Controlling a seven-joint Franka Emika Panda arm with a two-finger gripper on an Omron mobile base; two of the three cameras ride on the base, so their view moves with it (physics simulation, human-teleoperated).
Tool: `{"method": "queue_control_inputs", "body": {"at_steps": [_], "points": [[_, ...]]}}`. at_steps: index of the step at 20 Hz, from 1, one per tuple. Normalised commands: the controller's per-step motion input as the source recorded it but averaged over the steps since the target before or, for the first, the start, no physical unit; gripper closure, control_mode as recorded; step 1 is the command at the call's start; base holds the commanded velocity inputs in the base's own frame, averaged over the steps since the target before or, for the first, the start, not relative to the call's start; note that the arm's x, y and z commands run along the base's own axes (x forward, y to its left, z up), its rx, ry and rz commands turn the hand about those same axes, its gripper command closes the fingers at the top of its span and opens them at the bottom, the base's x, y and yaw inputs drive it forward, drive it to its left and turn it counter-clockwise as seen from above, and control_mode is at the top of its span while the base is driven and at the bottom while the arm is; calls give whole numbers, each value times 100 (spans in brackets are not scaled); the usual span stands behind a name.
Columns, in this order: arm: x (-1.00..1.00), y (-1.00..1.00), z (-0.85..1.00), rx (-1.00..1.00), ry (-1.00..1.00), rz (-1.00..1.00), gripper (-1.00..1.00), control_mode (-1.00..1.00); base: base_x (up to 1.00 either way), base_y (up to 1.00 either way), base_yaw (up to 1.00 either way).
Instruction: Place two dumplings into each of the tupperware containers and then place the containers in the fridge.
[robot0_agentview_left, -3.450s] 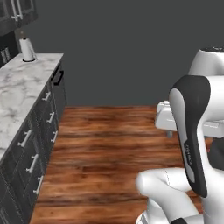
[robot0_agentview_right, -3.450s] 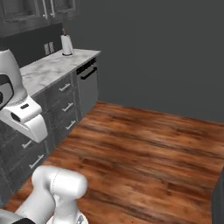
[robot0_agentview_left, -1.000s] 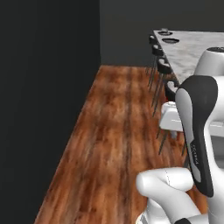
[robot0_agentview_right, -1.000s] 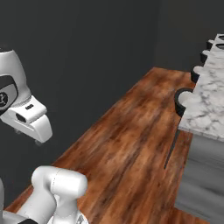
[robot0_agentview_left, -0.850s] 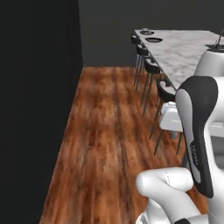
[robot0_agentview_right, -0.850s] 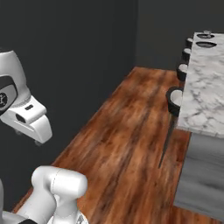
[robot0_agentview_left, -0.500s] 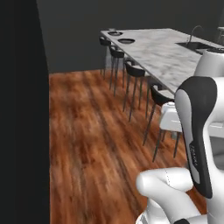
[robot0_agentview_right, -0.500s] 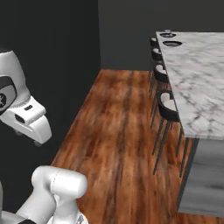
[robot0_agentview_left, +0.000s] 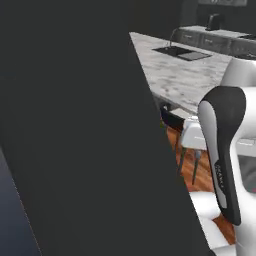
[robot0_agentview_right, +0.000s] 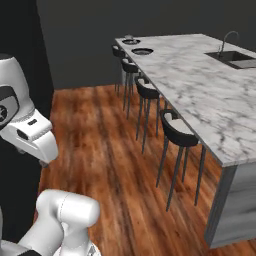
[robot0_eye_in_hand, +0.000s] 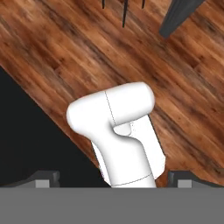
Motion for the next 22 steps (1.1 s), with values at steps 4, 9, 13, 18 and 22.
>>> {"method": "queue_control_inputs", "body": {"at_steps": [4, 9, 13, 18, 22], "points": [[0, 0, 0, 0, 0, 0, -100, 100, 93, 94, -59], [0, 0, 0, 0, 0, 0, -100, 100, 94, 92, -59], [0, 0, 0, 0, 0, 0, -100, 100, 100, 66, -31], [0, 0, 0, 0, 0, 0, -100, 100, 100, 48, 16], [0, 0, 0, 0, 0, 0, -100, 100, 100, 19, 17]]}}
